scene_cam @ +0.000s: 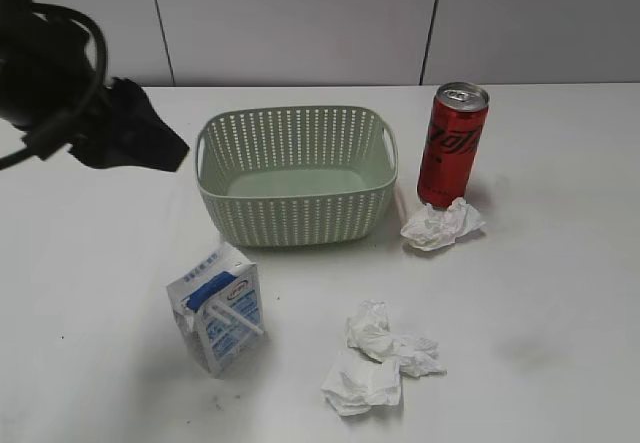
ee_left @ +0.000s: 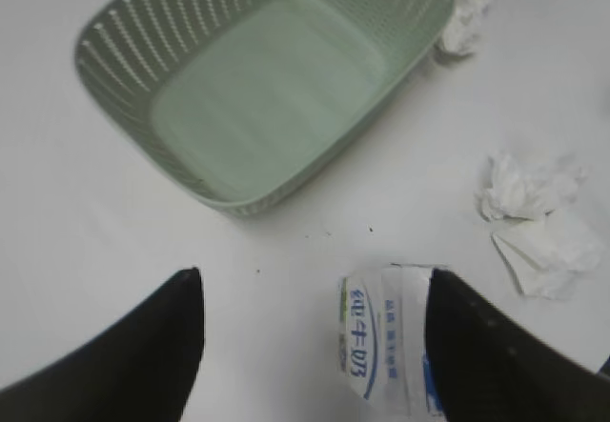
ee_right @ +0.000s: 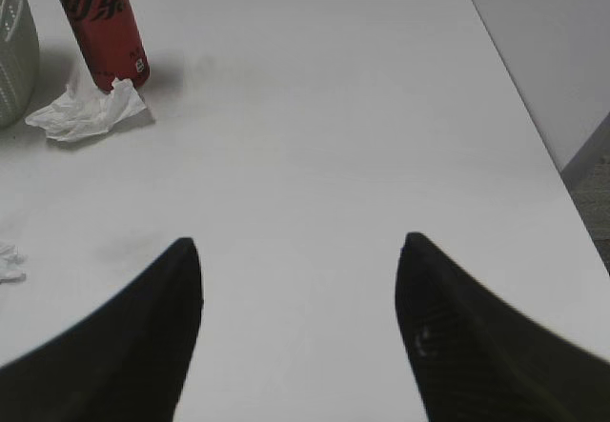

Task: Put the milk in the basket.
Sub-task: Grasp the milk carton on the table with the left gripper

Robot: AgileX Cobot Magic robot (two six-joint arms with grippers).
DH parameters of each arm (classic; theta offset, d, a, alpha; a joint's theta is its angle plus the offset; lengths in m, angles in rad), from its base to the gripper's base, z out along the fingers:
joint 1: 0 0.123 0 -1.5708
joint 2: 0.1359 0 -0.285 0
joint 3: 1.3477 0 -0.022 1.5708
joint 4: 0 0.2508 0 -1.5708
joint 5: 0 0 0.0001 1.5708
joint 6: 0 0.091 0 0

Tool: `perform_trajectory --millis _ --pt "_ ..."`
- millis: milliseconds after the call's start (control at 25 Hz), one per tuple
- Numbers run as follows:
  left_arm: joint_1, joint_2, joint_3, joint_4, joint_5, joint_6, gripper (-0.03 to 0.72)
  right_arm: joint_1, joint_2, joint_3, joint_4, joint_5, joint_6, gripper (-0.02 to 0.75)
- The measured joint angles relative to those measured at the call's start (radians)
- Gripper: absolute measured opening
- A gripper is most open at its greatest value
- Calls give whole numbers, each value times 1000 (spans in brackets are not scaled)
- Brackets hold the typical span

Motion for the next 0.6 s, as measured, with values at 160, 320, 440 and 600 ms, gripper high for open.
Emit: perform_trajectory --millis 160,320,440,600 --pt "-113 97 -49 130 42 -138 538 0 0 0 0 0 0 499" --pt "-195 194 -71 260 115 -251 538 0 0 0 0 -1 0 499" --pt "-232 250 -72 275 138 -286 538 0 0 0 0 -1 0 499" --pt "-248 314 -75 271 131 -303 538 0 0 0 0 0 0 499"
